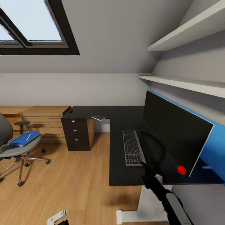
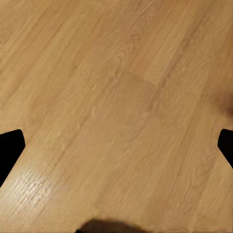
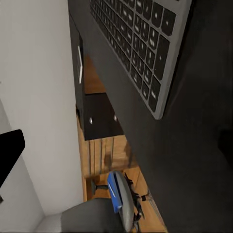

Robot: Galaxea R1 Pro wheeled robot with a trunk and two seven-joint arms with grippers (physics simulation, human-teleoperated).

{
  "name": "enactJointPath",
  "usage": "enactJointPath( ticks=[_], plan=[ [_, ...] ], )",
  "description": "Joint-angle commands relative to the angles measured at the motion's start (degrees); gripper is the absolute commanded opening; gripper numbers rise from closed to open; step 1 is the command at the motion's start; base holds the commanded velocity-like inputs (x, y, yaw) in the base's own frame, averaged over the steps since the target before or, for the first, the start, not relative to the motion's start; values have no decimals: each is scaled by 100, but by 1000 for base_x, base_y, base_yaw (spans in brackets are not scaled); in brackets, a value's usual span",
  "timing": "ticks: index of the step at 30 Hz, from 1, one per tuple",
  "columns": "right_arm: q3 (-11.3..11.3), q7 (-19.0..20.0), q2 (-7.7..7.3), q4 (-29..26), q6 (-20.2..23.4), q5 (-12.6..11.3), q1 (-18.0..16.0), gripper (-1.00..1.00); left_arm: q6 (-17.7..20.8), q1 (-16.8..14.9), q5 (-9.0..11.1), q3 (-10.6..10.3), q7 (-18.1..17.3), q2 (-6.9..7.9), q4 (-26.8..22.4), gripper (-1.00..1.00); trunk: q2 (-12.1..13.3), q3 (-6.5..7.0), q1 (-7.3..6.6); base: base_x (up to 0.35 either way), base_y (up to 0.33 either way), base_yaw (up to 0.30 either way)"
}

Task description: In the bedroom, organize the workspace by keeping the computer under the desk, ensuring the monitor is on the desk, placing the keyboard on the desk next to the monitor, placing the mouse on the desk next to the keyboard, moving the folder from the swivel chair onto the desk next to the mouse, stacking the notebook on top of the folder with the pen on top of the notebook, and positioning the swivel chair next to the desk.

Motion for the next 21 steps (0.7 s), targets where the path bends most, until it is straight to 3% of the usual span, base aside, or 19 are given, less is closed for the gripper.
enactJointPath(
  ticks=[1,10,17,19,20,21],
  plan=[
    [-22,9,6,0,40,-24,-2,100,25,-2,32,1,26,-1,-11,100,-4,-6,-4,-335,0,0],
    [12,21,6,-2,21,-7,-3,100,29,-2,31,1,32,0,-8,100,-4,-6,-4,-336,0,0],
    [325,27,15,-1,-12,209,0,100,23,-2,16,5,44,-2,-5,100,-4,-6,-4,-336,0,0],
    [419,29,12,8,-34,341,1,100,23,-2,13,7,44,-2,-5,100,-4,-6,-4,-336,0,0],
    [485,25,15,37,-81,524,1,100,23,-2,9,8,44,-1,-4,100,-4,-6,-4,-336,0,0],
    [560,25,22,285,-284,1056,2,100,22,-2,4,6,44,-1,-1,100,-4,-6,-4,-336,0,0]
  ],
)
